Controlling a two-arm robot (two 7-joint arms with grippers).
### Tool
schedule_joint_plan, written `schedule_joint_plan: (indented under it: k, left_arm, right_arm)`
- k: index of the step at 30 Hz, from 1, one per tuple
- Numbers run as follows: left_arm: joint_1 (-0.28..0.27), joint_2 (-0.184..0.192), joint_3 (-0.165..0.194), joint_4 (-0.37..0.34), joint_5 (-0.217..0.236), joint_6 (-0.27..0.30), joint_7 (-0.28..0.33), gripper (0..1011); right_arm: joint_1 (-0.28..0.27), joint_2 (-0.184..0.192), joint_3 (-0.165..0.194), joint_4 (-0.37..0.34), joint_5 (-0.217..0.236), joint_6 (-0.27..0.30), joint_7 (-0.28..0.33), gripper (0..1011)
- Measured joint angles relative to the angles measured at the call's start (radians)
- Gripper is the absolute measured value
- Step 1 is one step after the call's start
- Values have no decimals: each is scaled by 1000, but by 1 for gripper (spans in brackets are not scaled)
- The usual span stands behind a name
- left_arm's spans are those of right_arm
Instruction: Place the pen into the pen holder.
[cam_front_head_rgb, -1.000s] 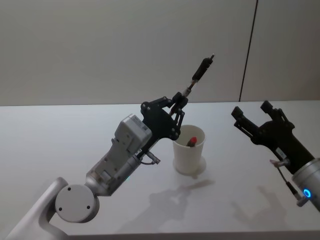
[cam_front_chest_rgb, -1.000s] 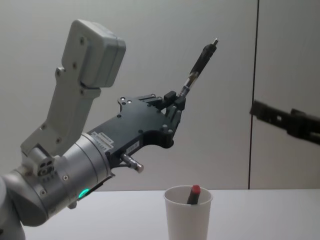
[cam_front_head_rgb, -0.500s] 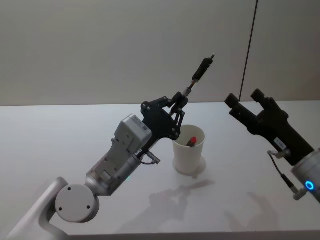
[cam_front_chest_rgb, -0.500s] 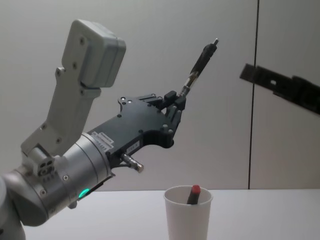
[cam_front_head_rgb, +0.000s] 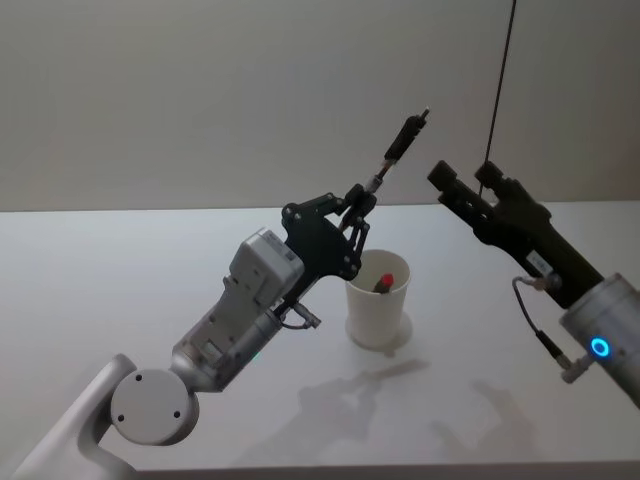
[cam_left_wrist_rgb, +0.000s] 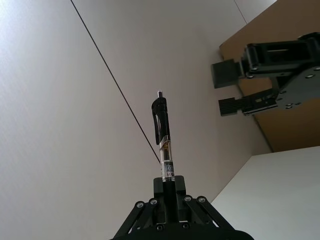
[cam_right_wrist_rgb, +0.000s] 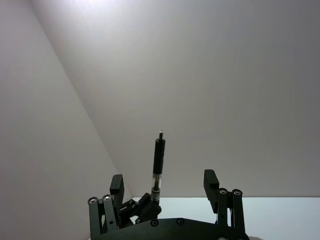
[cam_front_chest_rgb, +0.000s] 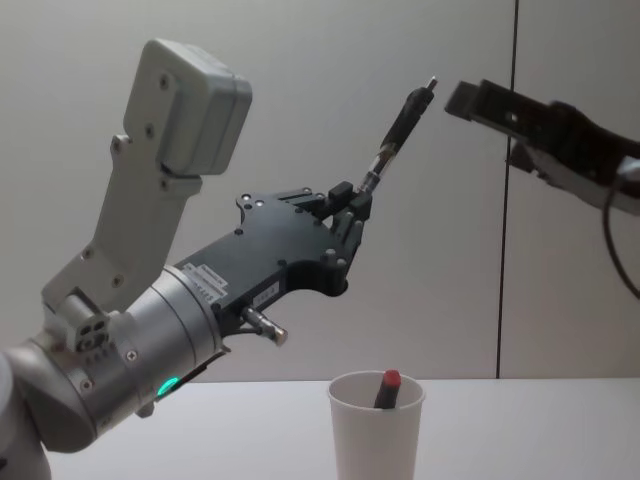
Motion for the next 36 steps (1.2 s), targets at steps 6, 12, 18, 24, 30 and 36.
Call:
schedule_joint_plan:
  k: [6, 12, 18, 24, 30, 36]
  left_arm:
    - [0, 0, 0, 0, 0, 0, 0, 135]
    - [0, 0, 0, 0, 0, 0, 0, 135]
    - [0, 0, 0, 0, 0, 0, 0, 135]
    - [0, 0, 0, 0, 0, 0, 0, 135]
    - [0, 0, 0, 0, 0, 0, 0, 135]
    - [0, 0, 0, 0, 0, 0, 0, 135]
  right_arm:
    - [23, -19, -14, 0, 24, 36, -34, 1001]
    - [46, -37, -27, 7, 33, 62, -72, 1001]
    - [66, -52, -39, 16, 34, 81, -113, 1002]
    - [85, -63, -49, 26, 26, 93, -149, 1002]
    - [103, -73, -57, 40, 15, 102, -177, 1001]
    - [120, -80, -64, 56, 6, 107, -193, 1001]
